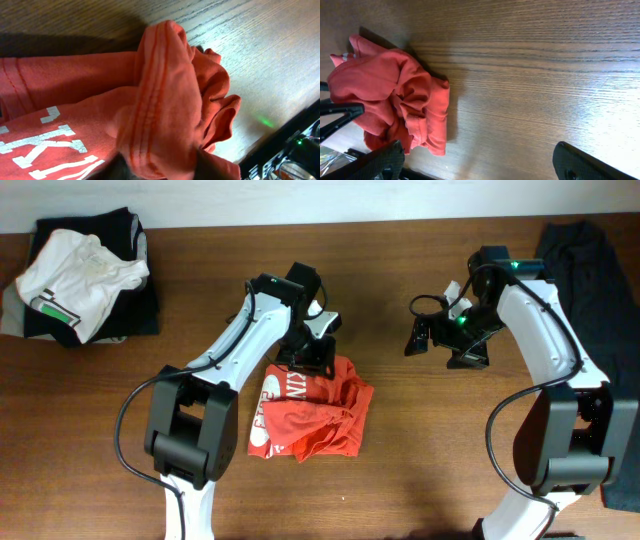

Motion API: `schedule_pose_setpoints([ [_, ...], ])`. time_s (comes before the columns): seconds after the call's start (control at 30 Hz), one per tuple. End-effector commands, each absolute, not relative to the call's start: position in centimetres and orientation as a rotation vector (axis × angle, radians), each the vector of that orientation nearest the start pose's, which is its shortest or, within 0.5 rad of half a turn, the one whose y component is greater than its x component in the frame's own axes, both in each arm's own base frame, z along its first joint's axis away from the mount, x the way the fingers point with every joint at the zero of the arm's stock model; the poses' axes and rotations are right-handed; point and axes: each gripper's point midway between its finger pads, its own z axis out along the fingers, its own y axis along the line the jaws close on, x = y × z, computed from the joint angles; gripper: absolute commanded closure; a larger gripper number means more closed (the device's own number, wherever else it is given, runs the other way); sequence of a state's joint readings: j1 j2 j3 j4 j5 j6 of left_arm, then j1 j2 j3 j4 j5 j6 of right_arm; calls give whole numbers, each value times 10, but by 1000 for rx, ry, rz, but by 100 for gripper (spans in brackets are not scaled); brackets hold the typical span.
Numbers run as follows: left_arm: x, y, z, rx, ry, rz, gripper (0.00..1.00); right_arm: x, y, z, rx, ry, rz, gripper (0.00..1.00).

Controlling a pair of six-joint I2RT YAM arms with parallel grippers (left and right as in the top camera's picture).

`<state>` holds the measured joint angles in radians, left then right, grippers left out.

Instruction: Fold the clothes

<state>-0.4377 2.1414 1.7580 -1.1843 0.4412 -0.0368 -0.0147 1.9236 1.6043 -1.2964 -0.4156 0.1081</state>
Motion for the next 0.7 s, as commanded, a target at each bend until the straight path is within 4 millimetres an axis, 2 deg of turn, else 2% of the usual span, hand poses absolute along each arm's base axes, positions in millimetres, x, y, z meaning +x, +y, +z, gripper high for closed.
schedule_pose_setpoints([
  [0.0, 337, -246, 69, 657, 3114, -744, 100, 357, 64, 114, 180, 3115, 624, 1],
  [0.2, 307, -296, 82, 809, 3056, -949, 100, 362, 62, 114, 176, 3098, 611, 1],
  [0.23, 303, -303, 83, 838, 3046, -953, 97, 363, 62, 114, 183, 3093, 610, 1],
  [0.27, 299, -309, 83, 853, 3042, -954, 91, 364, 62, 114, 186, 3092, 610, 1],
  [0.33, 294, -316, 83, 858, 3044, -954, 73, 364, 62, 114, 186, 3092, 609, 1],
  [0.37, 294, -317, 83, 862, 3040, -955, 59, 364, 60, 114, 193, 3090, 609, 1],
  [0.43, 296, -318, 85, 864, 3031, -956, 58, 367, 48, 114, 243, 3074, 608, 1],
  [0.5, 301, -322, 102, 904, 2983, -962, 56, 369, 26, 114, 346, 3054, 609, 1],
  [0.53, 302, -324, 118, 948, 2945, -963, 24, 369, 8, 114, 420, 3042, 608, 1],
  [0.57, 300, -328, 129, 971, 2919, -967, 1, 367, -2, 114, 466, 3036, 608, 1],
  [0.63, 298, -335, 143, 1002, 2888, -956, 1, 364, -18, 114, 541, 3025, 612, 1],
  [0.67, 302, -331, 145, 999, 2888, -905, 1, 363, -24, 114, 567, 3022, 612, 1],
])
